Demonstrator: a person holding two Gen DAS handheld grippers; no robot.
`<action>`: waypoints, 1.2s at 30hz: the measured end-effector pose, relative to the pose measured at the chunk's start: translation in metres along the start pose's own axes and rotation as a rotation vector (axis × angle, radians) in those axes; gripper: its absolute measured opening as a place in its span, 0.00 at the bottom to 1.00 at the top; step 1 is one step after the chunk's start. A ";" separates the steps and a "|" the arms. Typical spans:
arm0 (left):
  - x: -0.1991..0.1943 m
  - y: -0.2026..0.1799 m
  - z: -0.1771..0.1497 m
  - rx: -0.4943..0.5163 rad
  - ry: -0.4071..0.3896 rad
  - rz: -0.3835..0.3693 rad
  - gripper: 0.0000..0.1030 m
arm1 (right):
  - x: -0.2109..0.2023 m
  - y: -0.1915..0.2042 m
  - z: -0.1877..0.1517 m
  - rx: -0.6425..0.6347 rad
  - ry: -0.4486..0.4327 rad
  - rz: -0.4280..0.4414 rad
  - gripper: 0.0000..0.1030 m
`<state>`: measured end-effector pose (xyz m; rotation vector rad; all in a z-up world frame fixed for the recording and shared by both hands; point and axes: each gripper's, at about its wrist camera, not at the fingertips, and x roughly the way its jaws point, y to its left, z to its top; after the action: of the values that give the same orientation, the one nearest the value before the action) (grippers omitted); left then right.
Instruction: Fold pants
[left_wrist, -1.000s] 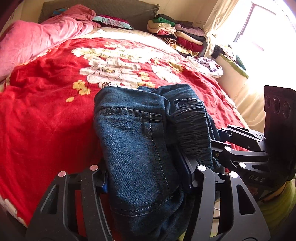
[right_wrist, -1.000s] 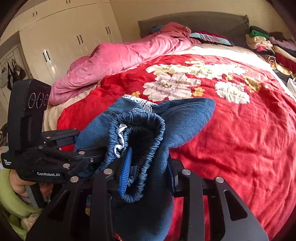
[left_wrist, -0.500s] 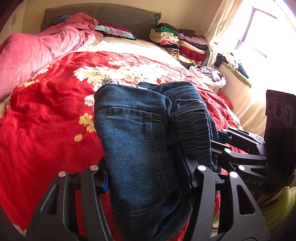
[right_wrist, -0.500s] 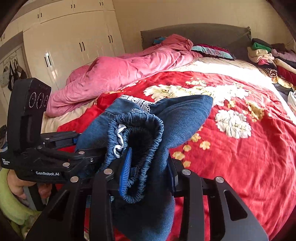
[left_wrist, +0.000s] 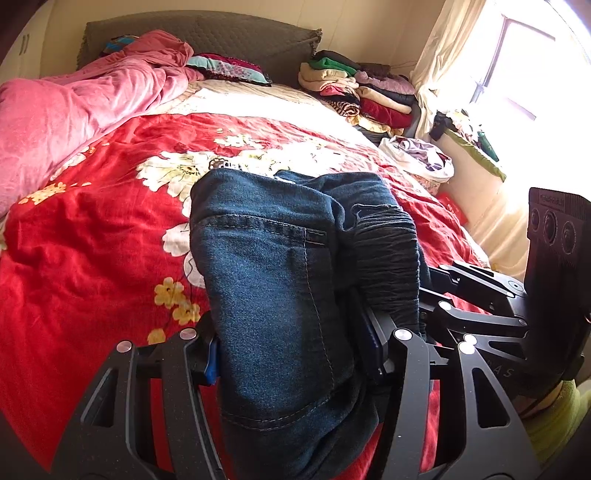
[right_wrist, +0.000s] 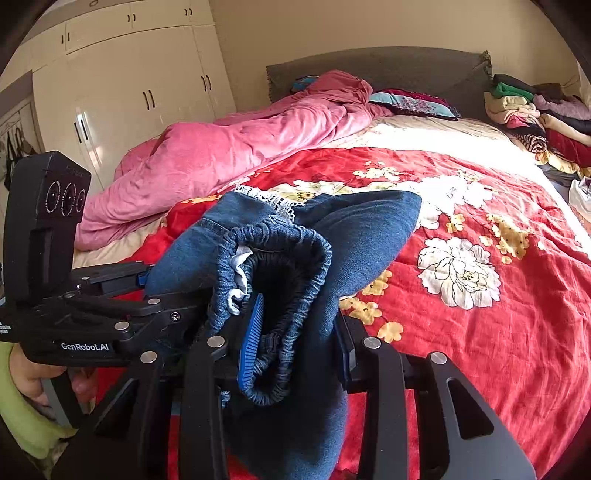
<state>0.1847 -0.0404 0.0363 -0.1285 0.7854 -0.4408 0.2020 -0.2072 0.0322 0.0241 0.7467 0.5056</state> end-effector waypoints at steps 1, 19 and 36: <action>0.002 0.002 0.001 -0.003 0.001 -0.003 0.47 | 0.003 -0.002 0.001 0.004 0.003 -0.003 0.31; 0.047 0.029 -0.022 -0.054 0.116 0.017 0.56 | 0.039 -0.030 -0.029 0.034 0.158 -0.157 0.52; 0.026 0.032 -0.030 -0.093 0.092 0.016 0.64 | 0.015 -0.033 -0.032 0.125 0.118 -0.179 0.72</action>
<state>0.1901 -0.0214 -0.0107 -0.1896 0.8974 -0.3972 0.2046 -0.2341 -0.0080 0.0433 0.8864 0.2913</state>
